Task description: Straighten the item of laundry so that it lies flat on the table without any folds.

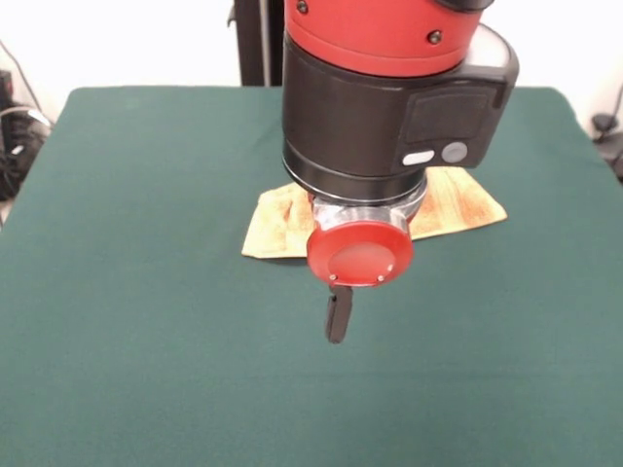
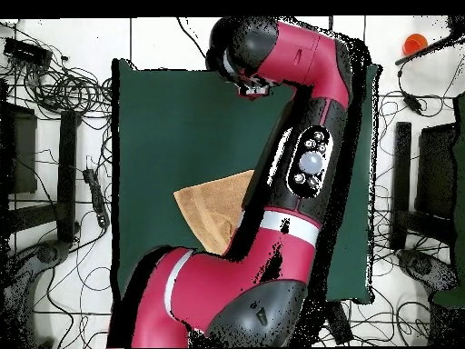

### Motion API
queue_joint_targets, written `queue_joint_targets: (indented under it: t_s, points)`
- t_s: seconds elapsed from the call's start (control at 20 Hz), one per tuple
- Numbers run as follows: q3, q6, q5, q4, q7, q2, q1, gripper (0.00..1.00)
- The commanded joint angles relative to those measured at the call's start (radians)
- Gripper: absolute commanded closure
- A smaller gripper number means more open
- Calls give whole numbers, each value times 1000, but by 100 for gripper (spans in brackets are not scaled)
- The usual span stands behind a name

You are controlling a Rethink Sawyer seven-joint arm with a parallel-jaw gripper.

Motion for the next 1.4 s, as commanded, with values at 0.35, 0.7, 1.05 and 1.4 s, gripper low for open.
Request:
queue_joint_targets:
  t_s: [0.35,0.7,1.05,1.4]
  points:
    - [68,-17,5,204,248,-38,75,0]
    - [66,-21,5,227,245,-53,82,0]
    - [66,-21,6,225,250,-51,79,0]
    - [69,-29,7,228,249,-50,78,0]
